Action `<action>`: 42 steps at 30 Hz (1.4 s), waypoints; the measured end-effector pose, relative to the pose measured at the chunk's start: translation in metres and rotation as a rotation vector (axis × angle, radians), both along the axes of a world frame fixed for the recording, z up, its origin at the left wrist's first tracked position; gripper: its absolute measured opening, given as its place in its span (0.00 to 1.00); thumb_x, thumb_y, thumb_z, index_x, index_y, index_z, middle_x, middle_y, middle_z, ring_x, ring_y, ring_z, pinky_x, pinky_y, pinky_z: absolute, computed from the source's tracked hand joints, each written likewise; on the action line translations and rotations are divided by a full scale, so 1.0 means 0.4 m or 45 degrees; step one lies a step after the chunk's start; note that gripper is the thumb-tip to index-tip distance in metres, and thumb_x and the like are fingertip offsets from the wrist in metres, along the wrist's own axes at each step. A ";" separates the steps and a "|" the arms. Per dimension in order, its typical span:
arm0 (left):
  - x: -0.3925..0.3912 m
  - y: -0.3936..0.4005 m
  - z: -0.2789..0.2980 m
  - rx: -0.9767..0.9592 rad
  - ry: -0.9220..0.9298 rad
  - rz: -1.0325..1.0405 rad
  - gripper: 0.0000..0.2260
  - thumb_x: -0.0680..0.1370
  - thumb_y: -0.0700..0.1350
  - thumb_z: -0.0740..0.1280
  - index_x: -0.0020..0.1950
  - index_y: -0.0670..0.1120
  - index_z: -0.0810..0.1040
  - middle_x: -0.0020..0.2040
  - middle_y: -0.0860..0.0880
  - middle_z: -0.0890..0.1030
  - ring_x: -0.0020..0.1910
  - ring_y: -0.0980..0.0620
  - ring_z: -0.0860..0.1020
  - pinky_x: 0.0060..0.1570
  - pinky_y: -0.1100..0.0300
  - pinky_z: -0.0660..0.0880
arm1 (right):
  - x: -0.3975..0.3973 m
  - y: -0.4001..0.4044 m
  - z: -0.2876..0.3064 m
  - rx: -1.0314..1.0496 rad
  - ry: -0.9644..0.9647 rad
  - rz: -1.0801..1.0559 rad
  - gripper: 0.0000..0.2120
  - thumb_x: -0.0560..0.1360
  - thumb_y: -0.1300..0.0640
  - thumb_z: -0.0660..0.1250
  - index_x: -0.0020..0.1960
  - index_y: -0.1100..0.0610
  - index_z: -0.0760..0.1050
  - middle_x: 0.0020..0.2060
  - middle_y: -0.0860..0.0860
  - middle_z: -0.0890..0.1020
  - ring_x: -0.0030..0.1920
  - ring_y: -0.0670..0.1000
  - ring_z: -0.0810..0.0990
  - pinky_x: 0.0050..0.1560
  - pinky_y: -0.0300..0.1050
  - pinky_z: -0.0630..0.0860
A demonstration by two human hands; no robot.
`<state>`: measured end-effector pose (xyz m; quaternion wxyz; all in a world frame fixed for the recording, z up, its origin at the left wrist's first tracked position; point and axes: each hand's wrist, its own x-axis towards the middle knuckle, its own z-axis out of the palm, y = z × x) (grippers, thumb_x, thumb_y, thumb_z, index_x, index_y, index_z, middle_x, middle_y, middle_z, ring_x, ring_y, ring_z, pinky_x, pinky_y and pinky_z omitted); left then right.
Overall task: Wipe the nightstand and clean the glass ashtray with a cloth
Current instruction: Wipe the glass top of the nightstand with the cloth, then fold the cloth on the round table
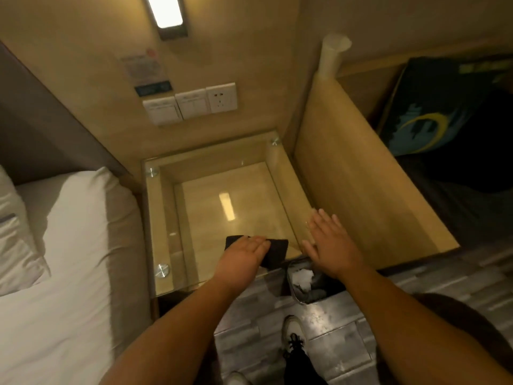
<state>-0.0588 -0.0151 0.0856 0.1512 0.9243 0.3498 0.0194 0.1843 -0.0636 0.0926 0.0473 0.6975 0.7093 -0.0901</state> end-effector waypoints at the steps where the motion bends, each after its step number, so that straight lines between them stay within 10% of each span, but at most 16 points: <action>1: 0.004 0.005 0.031 0.037 -0.004 -0.013 0.24 0.77 0.37 0.61 0.74 0.45 0.64 0.74 0.45 0.66 0.71 0.46 0.65 0.71 0.55 0.53 | 0.001 -0.016 0.026 0.018 -0.004 -0.019 0.32 0.79 0.40 0.45 0.76 0.59 0.56 0.76 0.56 0.58 0.76 0.54 0.51 0.74 0.51 0.42; 16: 0.229 -0.079 0.318 0.263 -0.074 -0.294 0.28 0.76 0.34 0.61 0.76 0.48 0.61 0.76 0.48 0.62 0.74 0.49 0.59 0.71 0.58 0.44 | 0.112 -0.319 0.256 0.107 -0.105 -0.410 0.31 0.79 0.41 0.47 0.76 0.58 0.53 0.76 0.56 0.56 0.76 0.54 0.49 0.73 0.51 0.41; 42: 1.140 -0.970 0.211 0.167 0.083 -1.173 0.34 0.71 0.30 0.60 0.76 0.44 0.57 0.77 0.45 0.58 0.75 0.50 0.56 0.73 0.57 0.43 | 0.719 -1.482 0.204 -0.007 -0.083 -1.214 0.30 0.80 0.41 0.45 0.77 0.57 0.54 0.76 0.55 0.56 0.76 0.55 0.51 0.74 0.51 0.42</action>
